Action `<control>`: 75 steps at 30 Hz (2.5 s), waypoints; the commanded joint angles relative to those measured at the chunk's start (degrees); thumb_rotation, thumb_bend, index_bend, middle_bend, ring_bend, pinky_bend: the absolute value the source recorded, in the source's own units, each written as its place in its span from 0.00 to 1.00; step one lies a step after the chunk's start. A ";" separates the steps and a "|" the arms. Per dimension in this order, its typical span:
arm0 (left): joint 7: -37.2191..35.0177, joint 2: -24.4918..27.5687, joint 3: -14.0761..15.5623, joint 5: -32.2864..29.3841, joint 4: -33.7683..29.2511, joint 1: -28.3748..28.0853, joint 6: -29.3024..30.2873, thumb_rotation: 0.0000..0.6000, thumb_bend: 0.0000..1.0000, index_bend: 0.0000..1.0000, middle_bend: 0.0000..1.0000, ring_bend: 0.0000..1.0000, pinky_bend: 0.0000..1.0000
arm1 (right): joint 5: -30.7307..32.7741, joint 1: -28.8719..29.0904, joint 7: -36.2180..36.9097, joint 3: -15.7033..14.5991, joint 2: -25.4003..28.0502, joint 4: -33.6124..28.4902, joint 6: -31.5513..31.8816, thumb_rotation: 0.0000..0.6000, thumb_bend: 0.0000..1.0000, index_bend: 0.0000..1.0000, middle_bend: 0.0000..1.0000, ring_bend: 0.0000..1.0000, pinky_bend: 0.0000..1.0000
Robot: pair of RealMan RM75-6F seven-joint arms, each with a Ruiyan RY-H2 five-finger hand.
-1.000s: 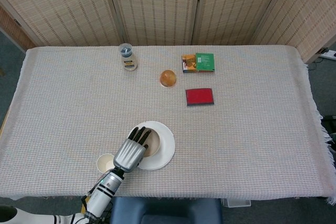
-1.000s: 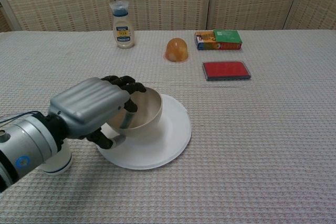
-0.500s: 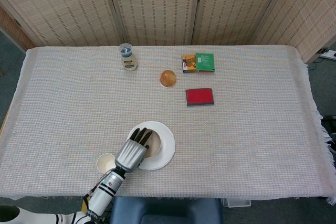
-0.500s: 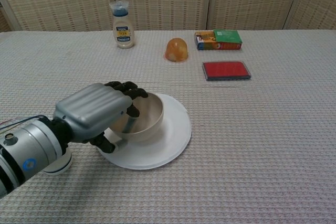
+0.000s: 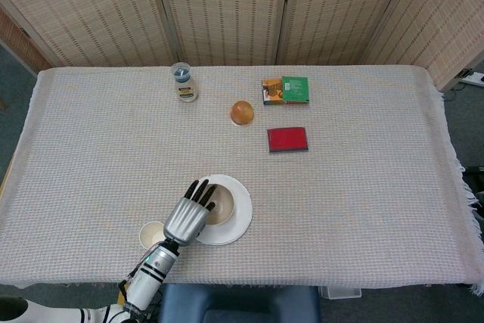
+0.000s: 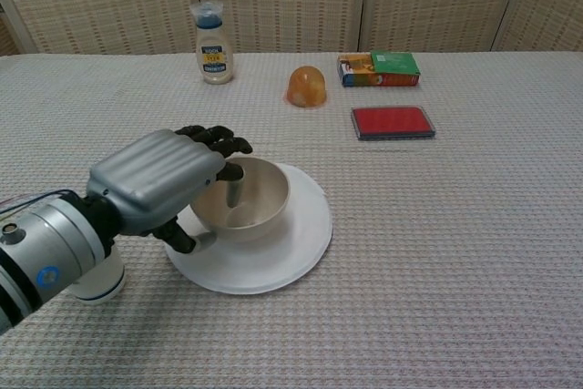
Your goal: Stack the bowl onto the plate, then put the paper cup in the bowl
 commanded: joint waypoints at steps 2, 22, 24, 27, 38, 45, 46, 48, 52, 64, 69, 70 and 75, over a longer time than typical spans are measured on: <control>2.64 0.38 -0.27 0.03 -1.85 0.07 1.00 1.00 0.28 0.41 0.14 0.00 0.14 | 0.22 -0.09 -0.23 0.09 0.02 -0.13 0.08 1.00 0.17 0.09 0.09 0.00 0.00; 13.75 12.17 -0.75 -2.93 -21.66 4.19 10.39 1.00 0.26 0.31 0.12 0.00 0.14 | 1.86 0.39 -3.92 0.62 -0.44 -1.17 -0.54 1.00 0.18 0.09 0.09 0.00 0.00; 13.43 14.16 -0.92 -3.78 -23.75 4.88 11.16 1.00 0.26 0.30 0.12 0.00 0.14 | 2.01 0.50 -4.26 0.66 -0.50 -1.18 -0.73 1.00 0.18 0.08 0.09 0.00 0.00; 10.98 17.85 -1.29 -5.20 -27.13 5.99 11.74 1.00 0.26 0.30 0.11 0.00 0.14 | 1.95 0.76 -5.06 0.60 -0.63 -1.39 -0.93 1.00 0.18 0.08 0.09 0.00 0.00; 2.62 30.49 -1.36 -14.15 -36.92 8.10 9.44 1.00 0.25 0.25 0.09 0.00 0.14 | 2.35 1.30 -8.20 0.52 -0.86 -2.61 -1.19 1.00 0.18 0.08 0.09 0.00 0.00; 0.36 35.66 0.39 -18.37 -41.80 8.52 8.32 1.00 0.19 0.19 0.08 0.00 0.14 | 2.40 1.43 -9.26 0.50 -0.90 -3.18 -1.10 1.00 0.18 0.08 0.09 0.00 0.00; 0.56 35.86 0.91 -18.35 -42.10 8.55 8.29 1.00 0.18 0.19 0.08 0.00 0.14 | 2.33 1.39 -9.26 0.49 -0.87 -3.28 -0.98 1.00 0.18 0.08 0.09 0.00 0.00; 1.64 35.90 2.26 -17.91 -42.70 8.61 8.53 1.00 0.18 0.18 0.07 0.00 0.14 | 2.07 1.30 -9.13 0.42 -0.76 -3.47 -0.79 1.00 0.18 0.08 0.09 0.00 0.00; 3.61 35.03 4.30 -16.57 -43.55 8.77 9.38 1.00 0.18 0.18 0.07 0.00 0.14 | 1.39 1.12 -8.57 0.24 -0.53 -3.67 -0.39 1.00 0.18 0.08 0.09 0.00 0.00; 2.22 32.53 5.18 -17.82 -41.03 7.13 7.20 1.00 0.18 0.18 0.07 0.00 0.14 | 0.81 1.22 -8.57 -0.03 -0.52 -3.80 -0.26 1.00 0.18 0.08 0.09 0.00 0.00; 2.72 31.71 4.80 -20.02 -40.43 5.21 5.32 1.00 0.18 0.18 0.07 0.00 0.14 | 0.92 1.09 -8.10 0.02 -0.43 -3.73 -0.15 1.00 0.18 0.08 0.09 0.00 0.00; 2.91 31.50 4.79 -20.70 -40.33 4.81 5.05 1.00 0.18 0.18 0.07 0.00 0.14 | 0.81 1.05 -7.99 -0.02 -0.40 -3.72 -0.08 1.00 0.18 0.08 0.09 0.00 0.00; 3.43 30.85 4.84 -22.52 -40.25 3.58 4.81 1.00 0.18 0.18 0.07 0.00 0.14 | 0.37 1.02 -7.69 -0.17 -0.33 -3.74 0.10 1.00 0.18 0.08 0.09 0.00 0.00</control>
